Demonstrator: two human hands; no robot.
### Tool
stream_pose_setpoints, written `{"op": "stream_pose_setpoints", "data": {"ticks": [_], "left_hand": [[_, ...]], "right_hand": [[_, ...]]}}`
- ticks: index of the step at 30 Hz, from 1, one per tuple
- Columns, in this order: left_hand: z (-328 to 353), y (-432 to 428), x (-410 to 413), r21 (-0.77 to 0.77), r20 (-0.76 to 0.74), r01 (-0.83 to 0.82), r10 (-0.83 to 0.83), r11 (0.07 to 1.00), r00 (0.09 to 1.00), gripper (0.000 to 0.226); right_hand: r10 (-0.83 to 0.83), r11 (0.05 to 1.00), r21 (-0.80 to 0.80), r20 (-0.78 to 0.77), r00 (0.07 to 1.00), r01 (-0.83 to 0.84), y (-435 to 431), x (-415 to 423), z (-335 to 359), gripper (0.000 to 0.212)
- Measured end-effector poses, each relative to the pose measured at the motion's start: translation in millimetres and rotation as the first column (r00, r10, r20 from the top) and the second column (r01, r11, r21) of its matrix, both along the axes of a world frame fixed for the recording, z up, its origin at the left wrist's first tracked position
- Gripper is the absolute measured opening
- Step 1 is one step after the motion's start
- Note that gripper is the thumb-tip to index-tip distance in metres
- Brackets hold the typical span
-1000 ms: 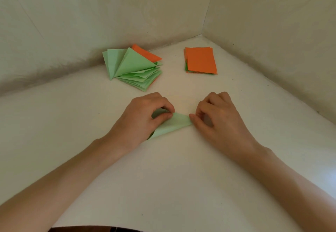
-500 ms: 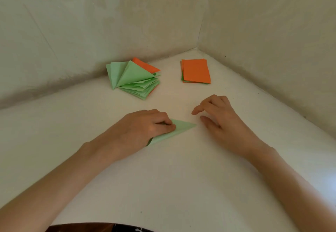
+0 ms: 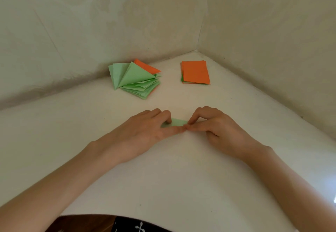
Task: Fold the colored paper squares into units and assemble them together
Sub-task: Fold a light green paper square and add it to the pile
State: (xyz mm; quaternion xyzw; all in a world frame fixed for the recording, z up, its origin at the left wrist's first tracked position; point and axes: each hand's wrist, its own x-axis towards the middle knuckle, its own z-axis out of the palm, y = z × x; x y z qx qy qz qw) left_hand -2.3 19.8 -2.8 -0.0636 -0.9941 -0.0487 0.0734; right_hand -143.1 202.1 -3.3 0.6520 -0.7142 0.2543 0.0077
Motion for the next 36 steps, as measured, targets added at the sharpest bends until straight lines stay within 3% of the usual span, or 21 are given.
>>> {"op": "stream_pose_setpoints", "data": {"ticks": [2, 3, 6, 10, 14, 20, 26, 33, 36], "left_hand": [[10.4, -0.1, 2.9, -0.061, -0.004, 0.096, -0.096, 0.994, 0.995, 0.059], [10.5, -3.0, 6.3, -0.123, 0.043, 0.115, -0.111, 0.986, 0.993, 0.069], [2.2, -10.6, 8.5, -0.169, -0.006, 0.12, -0.123, 0.978, 0.992, 0.088], [-0.7, -15.2, 27.4, -0.26, -0.071, 0.141, -0.165, 0.955, 0.984, 0.065], [-7.7, -19.4, 47.5, -0.26, -0.099, 0.085, -0.114, 0.962, 0.989, 0.068], [-3.5, -18.3, 68.5, -0.213, -0.157, 0.022, -0.056, 0.977, 0.986, 0.069], [8.1, 4.0, 50.0, -0.059, -0.252, -0.054, 0.037, 0.997, 0.967, 0.047], [-6.3, 25.8, 32.8, 0.039, -0.142, -0.188, 0.192, 0.981, 0.971, 0.043], [-8.1, 23.8, 34.7, 0.085, -0.122, -0.2, 0.21, 0.976, 0.97, 0.043]], "right_hand": [[-0.013, 1.0, -0.012, -0.051, 0.999, 0.012, -0.1, 0.9, 0.1, 0.052], [-0.021, 1.0, -0.017, -0.096, 0.995, 0.02, 0.0, 1.7, -0.1, 0.052], [-0.05, 0.998, -0.039, -0.21, 0.976, 0.043, 0.2, 3.0, -1.2, 0.051], [-0.085, 0.994, -0.078, -0.184, 0.979, 0.072, -0.3, 2.2, -2.4, 0.052], [-0.086, 0.995, -0.07, -0.185, 0.979, 0.074, -0.2, 3.5, -2.6, 0.05], [-0.099, 0.993, -0.081, -0.152, 0.983, 0.088, 0.0, 6.4, -3.6, 0.05], [-0.132, 0.988, -0.105, -0.2, 0.971, 0.113, -0.5, 16.2, -1.2, 0.044], [-0.106, 0.994, -0.017, -0.327, 0.939, 0.107, -2.4, 33.0, 2.1, 0.044], [-0.126, 0.992, -0.068, -0.305, 0.944, 0.11, 0.3, 24.6, 4.5, 0.04]]}}
